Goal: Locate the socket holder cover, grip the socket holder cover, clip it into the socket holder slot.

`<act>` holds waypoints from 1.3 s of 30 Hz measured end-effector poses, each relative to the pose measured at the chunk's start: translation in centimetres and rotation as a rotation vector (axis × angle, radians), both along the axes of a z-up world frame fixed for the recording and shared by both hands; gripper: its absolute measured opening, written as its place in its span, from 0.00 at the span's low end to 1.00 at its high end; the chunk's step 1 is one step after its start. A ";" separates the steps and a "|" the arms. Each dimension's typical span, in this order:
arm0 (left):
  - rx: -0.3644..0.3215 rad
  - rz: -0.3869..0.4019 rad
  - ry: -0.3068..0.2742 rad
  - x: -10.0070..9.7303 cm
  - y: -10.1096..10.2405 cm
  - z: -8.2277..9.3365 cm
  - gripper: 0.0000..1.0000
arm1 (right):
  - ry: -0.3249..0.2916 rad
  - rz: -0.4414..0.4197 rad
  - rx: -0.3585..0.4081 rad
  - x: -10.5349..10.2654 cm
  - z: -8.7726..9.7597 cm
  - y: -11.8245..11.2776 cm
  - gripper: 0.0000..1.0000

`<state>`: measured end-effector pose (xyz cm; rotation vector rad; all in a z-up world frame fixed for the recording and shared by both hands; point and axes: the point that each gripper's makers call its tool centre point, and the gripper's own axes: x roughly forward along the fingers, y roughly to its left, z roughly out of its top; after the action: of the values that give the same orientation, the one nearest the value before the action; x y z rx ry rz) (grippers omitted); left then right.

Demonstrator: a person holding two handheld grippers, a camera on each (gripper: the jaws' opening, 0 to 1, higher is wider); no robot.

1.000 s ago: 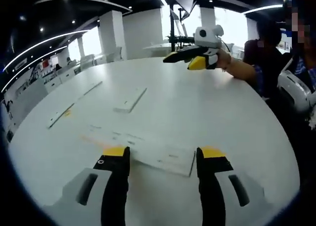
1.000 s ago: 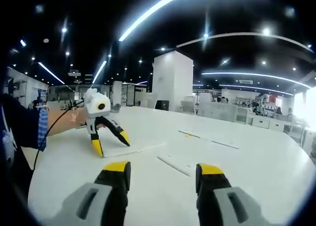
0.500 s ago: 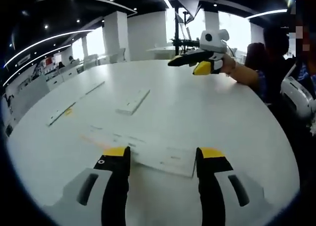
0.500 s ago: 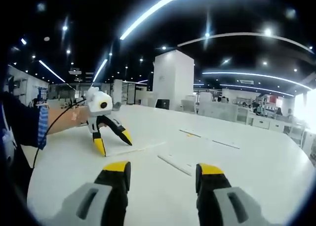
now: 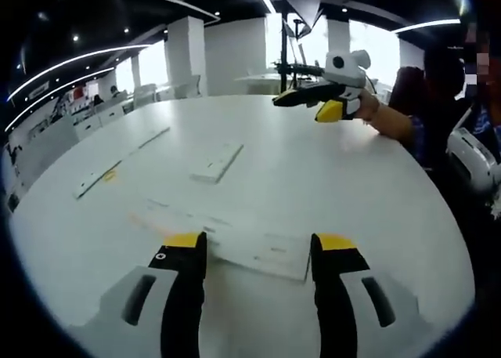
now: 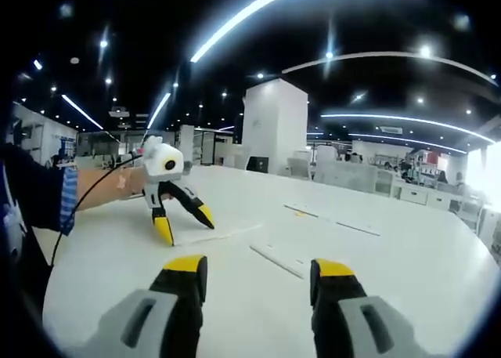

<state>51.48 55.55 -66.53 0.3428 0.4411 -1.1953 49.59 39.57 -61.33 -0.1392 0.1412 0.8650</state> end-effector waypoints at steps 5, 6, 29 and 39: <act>0.012 -0.004 0.007 0.4 0.0 0.0 0.54 | -0.002 0.006 0.001 -0.1 0.1 0.1 0.54; 0.012 -0.005 0.010 0.5 0.0 0.0 0.54 | -0.001 0.008 0.000 -0.1 0.1 0.1 0.54; 0.057 -0.027 0.036 3.3 -0.1 -0.1 0.54 | 0.010 0.012 -0.012 -0.1 -0.5 0.2 0.54; 0.089 -0.041 0.048 4.5 -0.2 0.0 0.53 | 0.022 0.015 -0.039 -0.1 -1.1 0.3 0.54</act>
<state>55.93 55.40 -66.50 0.4016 0.5319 -1.2281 49.50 39.89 -62.46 -0.1671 0.1777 0.8790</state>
